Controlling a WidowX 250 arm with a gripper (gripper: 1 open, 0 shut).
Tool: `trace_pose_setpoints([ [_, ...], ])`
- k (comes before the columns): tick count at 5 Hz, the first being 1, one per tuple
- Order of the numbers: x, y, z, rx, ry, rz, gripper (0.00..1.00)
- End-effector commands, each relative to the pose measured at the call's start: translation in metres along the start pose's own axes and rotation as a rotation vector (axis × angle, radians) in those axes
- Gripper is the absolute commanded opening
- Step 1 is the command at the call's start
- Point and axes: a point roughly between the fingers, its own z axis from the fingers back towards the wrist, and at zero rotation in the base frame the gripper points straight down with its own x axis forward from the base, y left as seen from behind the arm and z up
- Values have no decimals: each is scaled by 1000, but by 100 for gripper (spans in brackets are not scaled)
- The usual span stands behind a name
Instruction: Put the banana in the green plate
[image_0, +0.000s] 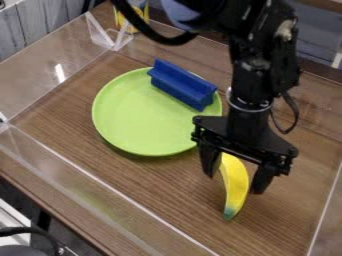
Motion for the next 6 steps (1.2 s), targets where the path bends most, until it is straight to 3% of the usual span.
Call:
trace_pose_setpoints([
  [1, 1, -4, -3, -11, -22, -4, 100],
  [4, 4, -6, -26, -26, -37, 21, 100],
  [6, 4, -7, -29, -29, -38, 24, 100],
])
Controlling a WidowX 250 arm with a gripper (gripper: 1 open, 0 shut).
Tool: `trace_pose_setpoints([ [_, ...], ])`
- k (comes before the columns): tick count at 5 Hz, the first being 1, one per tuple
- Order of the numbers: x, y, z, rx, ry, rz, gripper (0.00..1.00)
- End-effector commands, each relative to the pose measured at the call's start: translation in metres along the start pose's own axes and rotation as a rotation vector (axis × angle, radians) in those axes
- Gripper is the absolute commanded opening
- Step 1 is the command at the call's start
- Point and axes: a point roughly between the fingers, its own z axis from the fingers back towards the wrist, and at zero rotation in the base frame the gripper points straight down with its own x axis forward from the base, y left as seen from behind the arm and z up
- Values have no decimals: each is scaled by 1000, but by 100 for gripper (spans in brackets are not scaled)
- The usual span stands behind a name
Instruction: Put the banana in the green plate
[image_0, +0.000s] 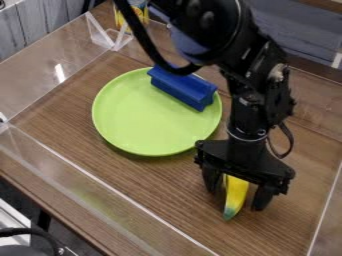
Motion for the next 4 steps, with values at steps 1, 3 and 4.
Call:
trace_pose_setpoints([
  [1, 2, -4, 3, -10, -15, -7, 100],
  [3, 2, -4, 4, -9, -14, -7, 100],
  [4, 2, -5, 5, -8, -13, -8, 100],
])
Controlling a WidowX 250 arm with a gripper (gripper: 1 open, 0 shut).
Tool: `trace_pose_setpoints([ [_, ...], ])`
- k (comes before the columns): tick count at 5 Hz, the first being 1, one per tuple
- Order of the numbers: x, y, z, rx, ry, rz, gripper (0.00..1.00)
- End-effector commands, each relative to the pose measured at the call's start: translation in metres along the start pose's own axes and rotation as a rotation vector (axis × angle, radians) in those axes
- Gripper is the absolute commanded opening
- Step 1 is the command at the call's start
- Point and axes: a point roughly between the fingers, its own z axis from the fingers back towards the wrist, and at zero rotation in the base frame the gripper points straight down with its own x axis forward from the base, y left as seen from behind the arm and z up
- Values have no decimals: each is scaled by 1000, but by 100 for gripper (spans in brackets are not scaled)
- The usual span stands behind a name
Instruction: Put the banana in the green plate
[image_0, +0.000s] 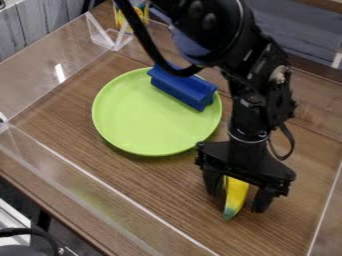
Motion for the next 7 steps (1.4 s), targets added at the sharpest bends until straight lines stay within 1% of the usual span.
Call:
trace_pose_setpoints([
  [1, 5, -3, 3, -12, -23, -8, 0],
  [2, 5, -2, 3, -9, -22, -12, 0],
  [4, 4, 0, 14, 14, -6, -28, 0],
  [7, 4, 4, 29, 39, 13, -42, 0],
])
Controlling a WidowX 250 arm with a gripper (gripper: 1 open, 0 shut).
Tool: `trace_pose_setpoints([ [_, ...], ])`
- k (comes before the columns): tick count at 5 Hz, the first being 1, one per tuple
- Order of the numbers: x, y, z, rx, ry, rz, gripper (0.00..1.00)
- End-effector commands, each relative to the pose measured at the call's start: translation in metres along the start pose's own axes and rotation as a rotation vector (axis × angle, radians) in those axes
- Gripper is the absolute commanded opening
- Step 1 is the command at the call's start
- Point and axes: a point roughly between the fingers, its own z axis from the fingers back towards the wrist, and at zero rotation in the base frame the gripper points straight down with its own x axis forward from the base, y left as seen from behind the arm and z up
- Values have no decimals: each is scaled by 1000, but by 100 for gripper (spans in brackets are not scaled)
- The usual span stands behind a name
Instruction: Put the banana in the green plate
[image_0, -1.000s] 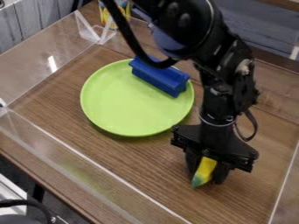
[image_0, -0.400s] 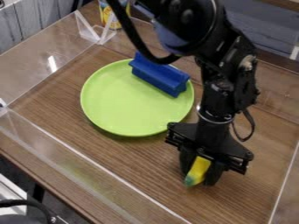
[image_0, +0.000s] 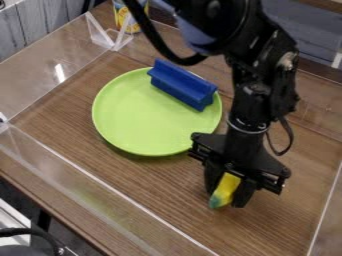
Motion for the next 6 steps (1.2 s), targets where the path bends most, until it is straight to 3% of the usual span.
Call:
trace_pose_setpoints([
  [1, 9, -1, 23, -22, -63, 0, 0],
  [2, 9, 4, 37, -16, -64, 11, 0],
  [4, 15, 41, 102, 2, -106, 62, 0],
  [5, 24, 84, 114, 7, -133, 65, 0],
  [6, 18, 110, 113, 8, -145, 75, 0],
])
